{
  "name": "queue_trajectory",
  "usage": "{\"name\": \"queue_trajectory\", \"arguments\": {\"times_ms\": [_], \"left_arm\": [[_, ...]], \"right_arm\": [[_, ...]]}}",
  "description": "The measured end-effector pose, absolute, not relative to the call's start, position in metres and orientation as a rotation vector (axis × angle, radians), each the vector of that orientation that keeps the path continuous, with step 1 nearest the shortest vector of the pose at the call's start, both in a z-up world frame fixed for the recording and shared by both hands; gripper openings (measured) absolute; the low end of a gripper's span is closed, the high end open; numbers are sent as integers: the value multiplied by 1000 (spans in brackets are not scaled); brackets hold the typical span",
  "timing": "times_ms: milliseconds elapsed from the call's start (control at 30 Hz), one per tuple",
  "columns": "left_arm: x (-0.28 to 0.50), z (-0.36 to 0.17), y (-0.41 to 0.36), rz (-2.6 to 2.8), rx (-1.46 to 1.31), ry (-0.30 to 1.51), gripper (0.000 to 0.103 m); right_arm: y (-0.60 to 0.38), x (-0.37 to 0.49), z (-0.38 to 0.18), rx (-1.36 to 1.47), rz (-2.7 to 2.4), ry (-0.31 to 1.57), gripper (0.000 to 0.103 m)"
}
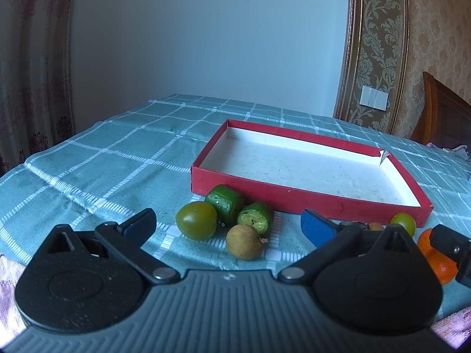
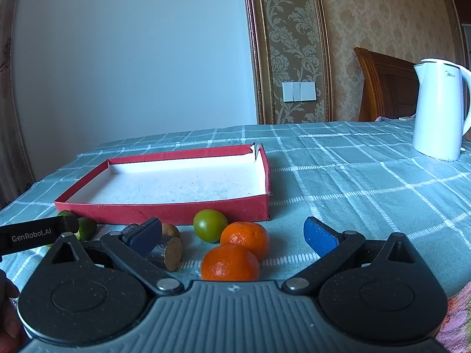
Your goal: Organize fruits
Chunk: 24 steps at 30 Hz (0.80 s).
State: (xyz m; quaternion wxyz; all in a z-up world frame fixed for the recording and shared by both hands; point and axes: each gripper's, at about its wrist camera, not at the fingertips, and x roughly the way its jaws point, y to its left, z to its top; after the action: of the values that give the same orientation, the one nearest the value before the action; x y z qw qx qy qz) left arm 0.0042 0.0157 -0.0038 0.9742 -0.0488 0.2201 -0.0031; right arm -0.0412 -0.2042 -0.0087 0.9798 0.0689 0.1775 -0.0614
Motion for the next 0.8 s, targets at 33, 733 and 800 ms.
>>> {"name": "queue_trajectory", "arguments": {"times_ms": [33, 733, 800], "left_arm": [[4, -4, 16, -6, -99, 444, 103], [5, -4, 17, -3, -103, 449, 103], [5, -4, 17, -8, -106, 450, 103]], "right_arm": [[-204, -41, -9, 139, -124, 357, 103], [-218, -48, -2, 134, -50, 410, 103], [-229, -56, 4, 123, -22, 424, 103]]}}
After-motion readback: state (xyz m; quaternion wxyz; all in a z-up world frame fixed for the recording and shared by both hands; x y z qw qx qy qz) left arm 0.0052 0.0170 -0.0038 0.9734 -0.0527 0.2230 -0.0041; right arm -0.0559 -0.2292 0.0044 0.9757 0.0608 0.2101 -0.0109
